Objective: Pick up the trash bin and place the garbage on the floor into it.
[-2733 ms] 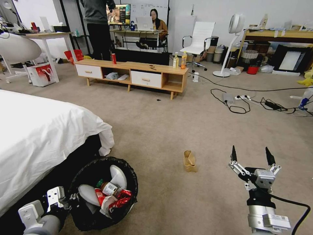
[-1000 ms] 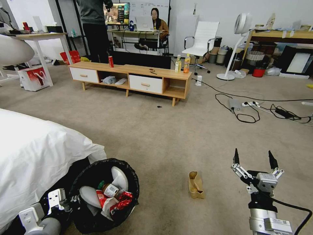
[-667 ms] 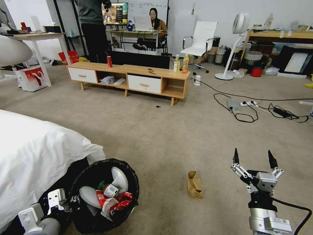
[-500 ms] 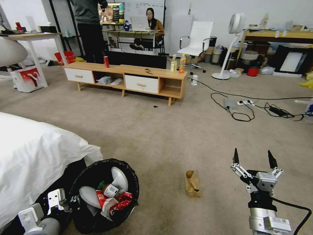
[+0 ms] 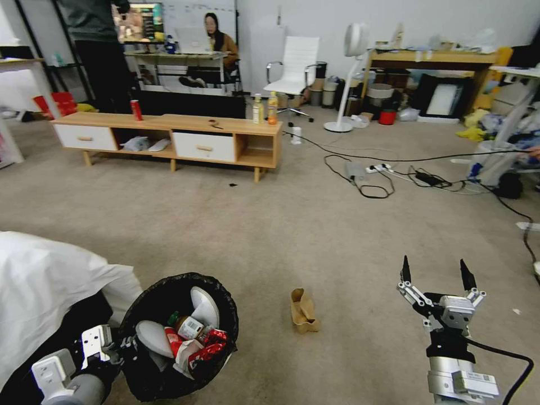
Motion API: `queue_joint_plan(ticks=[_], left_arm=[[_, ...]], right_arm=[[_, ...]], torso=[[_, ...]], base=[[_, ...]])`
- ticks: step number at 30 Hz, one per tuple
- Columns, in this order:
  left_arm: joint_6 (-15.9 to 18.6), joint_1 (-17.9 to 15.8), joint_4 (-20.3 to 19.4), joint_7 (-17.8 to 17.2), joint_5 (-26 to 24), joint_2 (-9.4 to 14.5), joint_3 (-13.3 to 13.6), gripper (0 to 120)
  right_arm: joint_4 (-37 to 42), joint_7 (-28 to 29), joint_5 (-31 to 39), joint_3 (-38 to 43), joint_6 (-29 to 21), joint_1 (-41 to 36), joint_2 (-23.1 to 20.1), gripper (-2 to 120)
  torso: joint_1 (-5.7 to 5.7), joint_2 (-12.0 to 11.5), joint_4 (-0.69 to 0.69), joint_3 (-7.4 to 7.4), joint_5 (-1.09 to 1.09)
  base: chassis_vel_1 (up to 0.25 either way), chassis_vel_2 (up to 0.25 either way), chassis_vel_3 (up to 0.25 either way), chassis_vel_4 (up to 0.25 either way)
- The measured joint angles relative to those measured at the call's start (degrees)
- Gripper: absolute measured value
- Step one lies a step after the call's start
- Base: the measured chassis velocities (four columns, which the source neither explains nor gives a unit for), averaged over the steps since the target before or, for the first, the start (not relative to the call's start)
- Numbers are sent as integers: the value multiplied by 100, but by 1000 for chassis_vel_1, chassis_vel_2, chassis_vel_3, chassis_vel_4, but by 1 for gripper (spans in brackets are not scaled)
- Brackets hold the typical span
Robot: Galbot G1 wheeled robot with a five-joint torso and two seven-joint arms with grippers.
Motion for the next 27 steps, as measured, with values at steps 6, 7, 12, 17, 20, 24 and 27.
queue_joint_plan(ticks=[6,7,12,17,20,24,27], left_arm=[[0,-16,19,-22,-37,20,-51,1],[0,-18,21,-22,-45,22,-57,1],[0,-22,33,-23,-55,20,-68,1],[0,-24,39,-23,-55,2,-70,1],[0,-24,39,-22,-56,2,-75,1],[0,-16,36,-22,-59,3,-87,1],[-1,-7,30,-20,-60,3,-91,1]], right_arm=[[-103,-50,-9,-51,14,77,12,100],[-112,-54,-8,-58,19,86,13,100],[-154,-79,-4,-84,31,111,8,100],[-180,-92,-2,-107,43,128,3,100],[-188,-93,-2,-116,48,135,3,100],[-193,-94,-2,-128,53,143,6,100],[-199,-94,-2,-132,58,145,6,100]], torso=[[0,0,0,0,1],[0,0,-1,0,0],[0,0,-1,0,0],[0,0,-2,0,0],[0,0,-2,0,1],[0,0,-1,1,-1],[0,0,-1,1,-1]], base=[[0,0,0,0],[0,0,0,0],[-9,21,23,-16],[-91,85,89,-88],[-150,135,137,-127],[-124,142,136,-139],[-112,116,103,-125]])
